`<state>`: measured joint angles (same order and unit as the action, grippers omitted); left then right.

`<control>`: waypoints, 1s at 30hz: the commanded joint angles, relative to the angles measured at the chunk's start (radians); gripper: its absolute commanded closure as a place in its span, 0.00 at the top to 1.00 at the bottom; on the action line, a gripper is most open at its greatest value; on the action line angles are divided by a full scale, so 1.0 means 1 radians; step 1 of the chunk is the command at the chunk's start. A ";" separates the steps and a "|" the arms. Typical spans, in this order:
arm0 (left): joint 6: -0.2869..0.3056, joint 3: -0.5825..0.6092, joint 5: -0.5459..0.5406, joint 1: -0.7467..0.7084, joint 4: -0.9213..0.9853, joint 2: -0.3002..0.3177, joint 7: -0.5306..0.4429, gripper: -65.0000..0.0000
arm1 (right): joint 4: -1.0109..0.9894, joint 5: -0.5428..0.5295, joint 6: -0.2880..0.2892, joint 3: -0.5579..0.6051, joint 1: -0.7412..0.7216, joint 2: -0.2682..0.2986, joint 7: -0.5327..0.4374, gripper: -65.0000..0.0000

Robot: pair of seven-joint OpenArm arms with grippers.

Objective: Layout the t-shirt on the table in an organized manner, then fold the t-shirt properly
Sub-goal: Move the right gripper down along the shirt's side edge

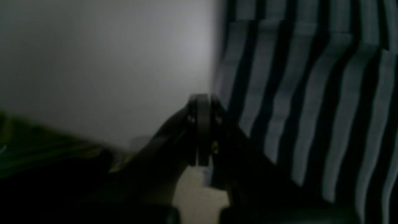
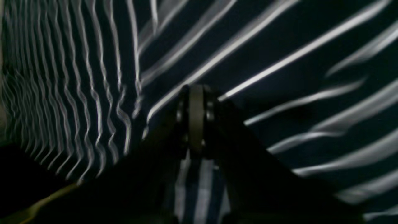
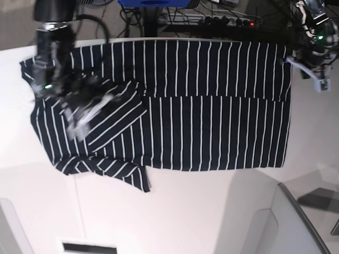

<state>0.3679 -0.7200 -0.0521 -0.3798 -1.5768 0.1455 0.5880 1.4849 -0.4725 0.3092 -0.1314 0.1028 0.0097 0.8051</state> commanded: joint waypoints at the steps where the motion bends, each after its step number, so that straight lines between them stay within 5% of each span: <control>1: 0.003 -0.010 -0.004 0.005 -0.023 0.018 -0.015 0.00 | 0.055 -0.013 0.002 -0.015 -0.038 0.037 -0.026 0.01; 4: 0.003 -0.022 -0.004 0.011 -0.020 0.053 -0.010 0.00 | 0.015 -0.013 0.008 -0.106 -0.140 0.125 -0.028 0.02; 8: 0.003 -0.046 -0.004 0.008 -0.032 0.053 -0.010 0.00 | -0.283 -0.013 0.011 -0.178 -0.335 0.247 -0.043 0.02; 11: 0.003 -0.046 -0.004 0.005 -0.037 0.053 -0.010 0.00 | -0.504 -0.013 0.051 -0.175 -0.446 0.306 -0.151 0.04; 14: 0.003 -0.046 -0.004 0.008 -0.035 0.053 -0.010 0.00 | -0.676 -0.010 0.107 -0.172 -0.515 0.333 -0.263 0.22; 18: 0.003 -0.048 -0.004 0.009 -0.035 0.053 -0.010 0.00 | -0.823 -0.010 0.112 -0.057 -0.556 0.362 -0.376 0.61; 20: 0.003 -0.048 -0.004 0.009 -0.035 0.055 -0.010 0.00 | -0.872 -0.010 0.112 0.009 -0.556 0.364 -0.435 0.72; 30: 0.003 -0.048 -0.004 0.005 -0.032 0.055 -0.010 0.00 | -1.068 -0.010 0.112 0.121 -0.545 0.359 -0.662 0.72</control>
<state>0.3748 -0.7616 -0.0532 -0.3714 -1.5929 0.1856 0.5945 0.4141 -0.4831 0.4271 -0.0105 -0.4263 0.3576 0.1322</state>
